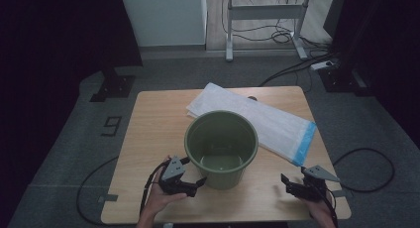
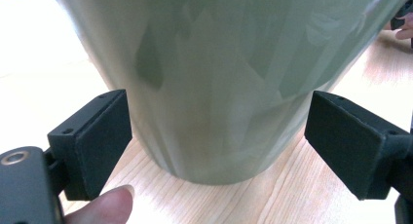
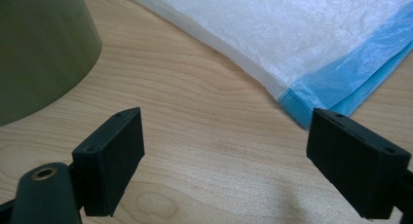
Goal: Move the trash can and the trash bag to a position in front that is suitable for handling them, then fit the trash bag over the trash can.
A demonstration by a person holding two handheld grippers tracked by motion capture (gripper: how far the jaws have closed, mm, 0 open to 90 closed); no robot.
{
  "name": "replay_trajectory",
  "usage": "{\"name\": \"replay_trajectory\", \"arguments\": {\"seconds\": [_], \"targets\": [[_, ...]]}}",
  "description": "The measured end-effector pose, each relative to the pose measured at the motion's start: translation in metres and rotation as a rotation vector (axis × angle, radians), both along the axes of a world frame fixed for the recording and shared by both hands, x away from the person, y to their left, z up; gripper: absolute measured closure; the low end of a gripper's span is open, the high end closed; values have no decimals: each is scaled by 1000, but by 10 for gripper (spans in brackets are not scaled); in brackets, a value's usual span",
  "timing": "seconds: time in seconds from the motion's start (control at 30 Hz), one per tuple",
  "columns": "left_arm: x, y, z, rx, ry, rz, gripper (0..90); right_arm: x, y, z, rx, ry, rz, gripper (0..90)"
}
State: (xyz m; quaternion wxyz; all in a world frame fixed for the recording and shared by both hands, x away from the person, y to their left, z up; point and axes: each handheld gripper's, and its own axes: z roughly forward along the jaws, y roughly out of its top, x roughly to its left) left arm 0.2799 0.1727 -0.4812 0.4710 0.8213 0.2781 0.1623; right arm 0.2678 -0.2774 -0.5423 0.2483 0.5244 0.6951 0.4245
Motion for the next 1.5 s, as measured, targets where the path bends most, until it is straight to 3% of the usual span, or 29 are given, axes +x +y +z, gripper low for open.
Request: {"name": "replay_trajectory", "arguments": {"seconds": [0.2, 0.27, 0.4, 0.43, 0.57, 0.73, 0.8, 0.87, 0.9, 1.03, 1.33, 1.5], "targets": [[-10, 20, -5, 8, 5, 56, 95, 0, 1, 1, -3, -8, -2, 132], [-12, 27, -9, 36, 10, 83, 94, 1, 3, 1, -8, -8, 2, 133], [-13, 36, -13, 54, 17, 113, 95, 5, 8, 2, -29, -9, 12, 136], [-12, 42, -14, 64, 21, 141, 95, 8, 12, 4, -36, -12, 16, 140], [-11, 49, -15, 59, 27, 161, 95, 16, 17, 7, -49, -18, 19, 148], [-10, 59, -20, 64, 45, 195, 99, 38, 26, 10, -52, 0, 24, 157], [-10, 63, -25, 74, 58, 211, 100, 57, 34, 8, -70, 26, 26, 159], [-10, 64, -25, 78, 60, 215, 101, 62, 36, 7, -75, 33, 27, 162], [-10, 65, -26, 74, 64, 220, 103, 77, 41, 5, -92, 45, 19, 185], [-10, 68, -29, 69, 75, 229, 107, 98, 47, 2, -138, 73, 1, 212], [-7, 69, -33, 74, 89, 232, 115, 129, 50, 1, -153, 112, -15, 249], [-5, 70, -35, 74, 96, 234, 119, 136, 50, -6, -160, 150, -11, 310]]}}
